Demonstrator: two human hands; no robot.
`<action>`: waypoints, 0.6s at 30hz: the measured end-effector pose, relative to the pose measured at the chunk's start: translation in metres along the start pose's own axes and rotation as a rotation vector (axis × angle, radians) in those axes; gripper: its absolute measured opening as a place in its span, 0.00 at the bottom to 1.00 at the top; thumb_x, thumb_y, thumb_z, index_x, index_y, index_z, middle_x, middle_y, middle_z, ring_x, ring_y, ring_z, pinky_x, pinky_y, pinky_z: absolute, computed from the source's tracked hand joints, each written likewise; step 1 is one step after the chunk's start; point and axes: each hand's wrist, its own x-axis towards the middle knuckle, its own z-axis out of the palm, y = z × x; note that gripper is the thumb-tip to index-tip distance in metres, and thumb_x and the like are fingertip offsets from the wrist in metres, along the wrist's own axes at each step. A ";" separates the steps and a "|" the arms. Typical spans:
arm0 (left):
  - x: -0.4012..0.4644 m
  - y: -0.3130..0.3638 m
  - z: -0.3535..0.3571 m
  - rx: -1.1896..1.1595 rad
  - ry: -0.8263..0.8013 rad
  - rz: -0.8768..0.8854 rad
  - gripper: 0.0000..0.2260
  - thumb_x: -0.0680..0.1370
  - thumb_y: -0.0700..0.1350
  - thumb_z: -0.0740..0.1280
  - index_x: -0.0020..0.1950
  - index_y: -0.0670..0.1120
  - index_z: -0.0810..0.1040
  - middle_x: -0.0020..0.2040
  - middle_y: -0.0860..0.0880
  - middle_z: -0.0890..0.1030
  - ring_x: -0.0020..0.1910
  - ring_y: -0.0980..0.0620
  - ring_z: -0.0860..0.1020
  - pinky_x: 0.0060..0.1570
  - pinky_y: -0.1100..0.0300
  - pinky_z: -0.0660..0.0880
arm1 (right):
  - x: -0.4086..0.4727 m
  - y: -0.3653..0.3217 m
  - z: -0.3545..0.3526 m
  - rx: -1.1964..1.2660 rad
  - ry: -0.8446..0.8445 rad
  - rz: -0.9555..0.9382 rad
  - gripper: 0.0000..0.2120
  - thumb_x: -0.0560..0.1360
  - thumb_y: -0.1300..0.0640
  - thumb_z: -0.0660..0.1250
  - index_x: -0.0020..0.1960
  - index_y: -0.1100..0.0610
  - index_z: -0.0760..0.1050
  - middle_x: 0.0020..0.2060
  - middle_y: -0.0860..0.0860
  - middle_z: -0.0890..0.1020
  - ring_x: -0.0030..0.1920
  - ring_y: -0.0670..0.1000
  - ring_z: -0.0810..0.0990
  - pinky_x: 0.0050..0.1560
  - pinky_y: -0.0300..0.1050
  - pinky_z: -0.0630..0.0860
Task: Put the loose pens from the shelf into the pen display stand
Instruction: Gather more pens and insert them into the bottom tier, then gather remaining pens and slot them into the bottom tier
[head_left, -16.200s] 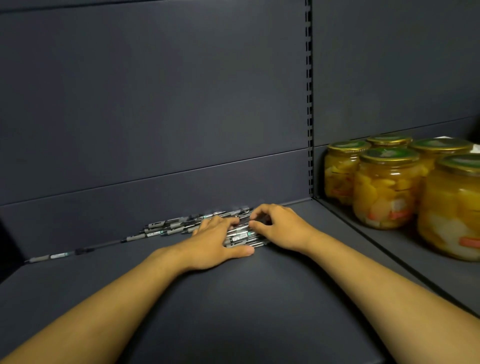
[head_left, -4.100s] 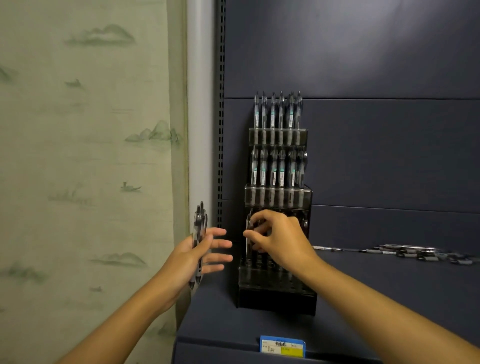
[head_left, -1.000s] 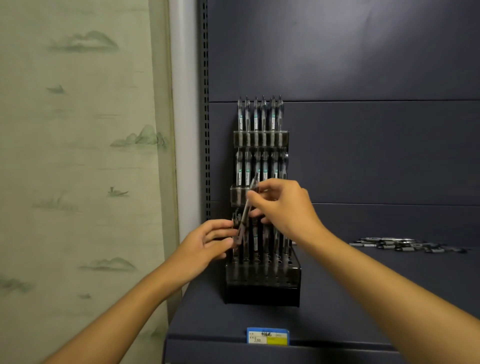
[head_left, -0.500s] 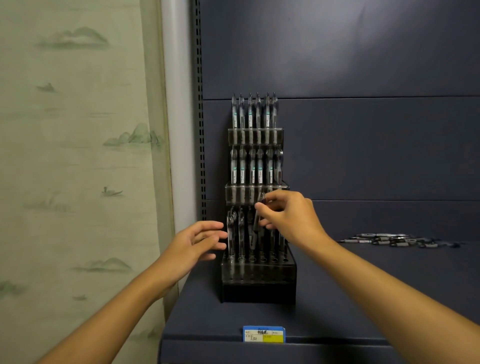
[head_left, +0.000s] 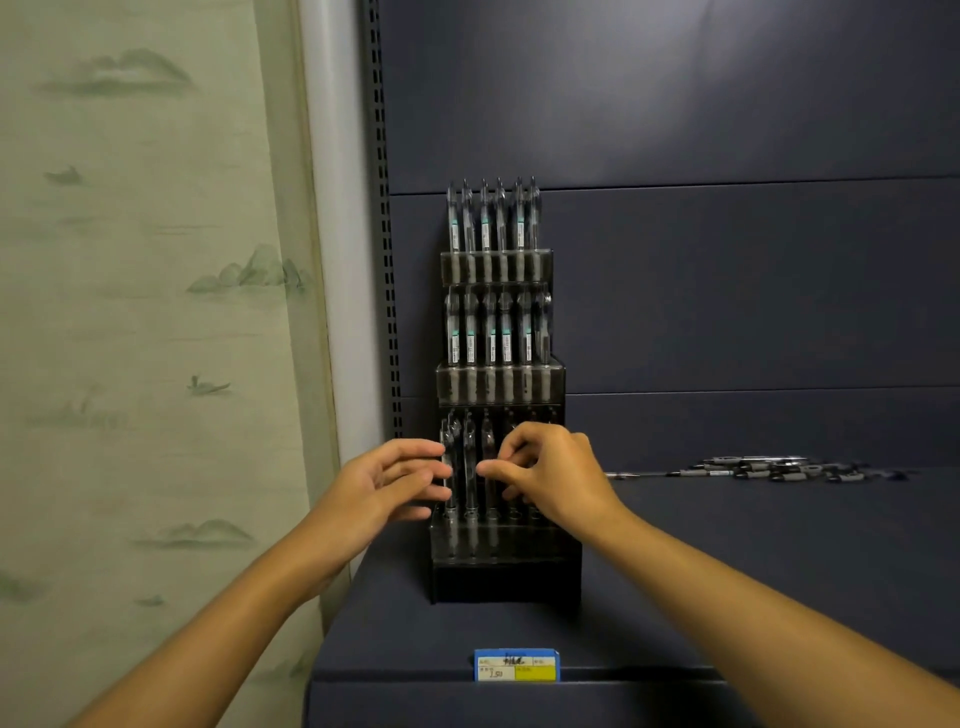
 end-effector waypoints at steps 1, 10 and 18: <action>0.000 0.001 0.002 -0.006 -0.003 0.001 0.10 0.80 0.37 0.63 0.60 0.45 0.78 0.52 0.45 0.85 0.50 0.49 0.85 0.49 0.58 0.81 | -0.001 0.001 -0.001 -0.015 -0.006 -0.009 0.13 0.68 0.46 0.77 0.42 0.54 0.79 0.35 0.49 0.85 0.33 0.43 0.84 0.42 0.44 0.83; 0.009 0.038 0.065 0.013 -0.213 0.190 0.10 0.80 0.34 0.61 0.57 0.45 0.78 0.49 0.49 0.86 0.49 0.49 0.85 0.50 0.58 0.81 | -0.021 0.004 -0.070 0.098 0.131 -0.095 0.11 0.70 0.51 0.77 0.45 0.56 0.80 0.34 0.50 0.85 0.31 0.47 0.84 0.37 0.40 0.81; 0.027 0.044 0.191 0.101 -0.480 0.284 0.10 0.81 0.36 0.63 0.57 0.49 0.78 0.54 0.52 0.84 0.55 0.54 0.83 0.54 0.60 0.78 | -0.042 0.084 -0.164 0.052 0.307 -0.052 0.06 0.74 0.53 0.74 0.49 0.52 0.80 0.33 0.50 0.84 0.31 0.45 0.83 0.37 0.37 0.79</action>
